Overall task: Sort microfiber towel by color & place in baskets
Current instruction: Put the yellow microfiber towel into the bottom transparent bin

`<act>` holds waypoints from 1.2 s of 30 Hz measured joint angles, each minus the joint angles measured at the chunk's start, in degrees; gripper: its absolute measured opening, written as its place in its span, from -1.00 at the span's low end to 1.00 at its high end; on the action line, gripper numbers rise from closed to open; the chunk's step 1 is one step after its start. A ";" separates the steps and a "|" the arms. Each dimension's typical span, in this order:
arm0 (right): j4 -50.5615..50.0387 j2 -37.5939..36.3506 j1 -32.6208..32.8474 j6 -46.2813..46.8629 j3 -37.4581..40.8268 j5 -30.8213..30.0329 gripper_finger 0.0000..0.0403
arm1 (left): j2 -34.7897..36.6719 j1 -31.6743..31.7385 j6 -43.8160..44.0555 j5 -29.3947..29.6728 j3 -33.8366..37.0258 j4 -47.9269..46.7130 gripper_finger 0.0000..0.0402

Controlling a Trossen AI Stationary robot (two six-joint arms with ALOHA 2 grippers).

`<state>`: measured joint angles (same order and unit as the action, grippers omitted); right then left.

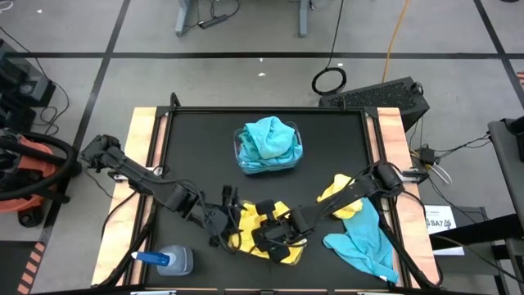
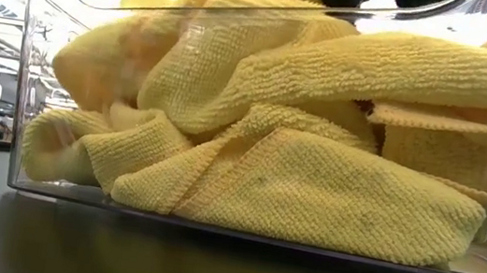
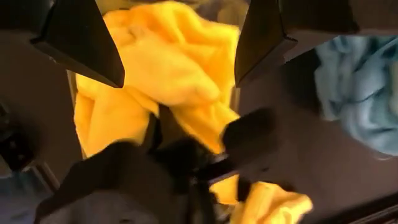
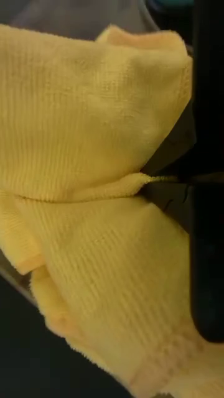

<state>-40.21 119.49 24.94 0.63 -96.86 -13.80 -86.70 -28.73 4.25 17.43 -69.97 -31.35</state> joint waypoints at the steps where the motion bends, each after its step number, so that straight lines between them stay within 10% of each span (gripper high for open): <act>1: -0.02 0.31 -0.21 0.25 0.00 0.69 -1.00 | -0.97 -0.02 -0.02 -0.14 0.00 0.33 0.55; 8: -0.79 0.42 -0.11 2.65 -0.04 3.28 -0.88 | -7.79 0.94 -0.11 -0.88 0.02 4.09 0.55; 22: -6.75 -9.53 4.69 8.97 0.02 -1.55 0.03 | -13.68 4.83 -1.99 -4.85 0.02 16.30 0.55; 36: -36.36 -18.93 13.76 33.66 0.02 -11.83 0.02 | -22.79 6.25 -0.43 -8.37 -0.21 18.22 0.54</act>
<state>-76.56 100.56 38.70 34.29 -96.84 -25.63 -109.49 -22.48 3.82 9.06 -70.19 -13.13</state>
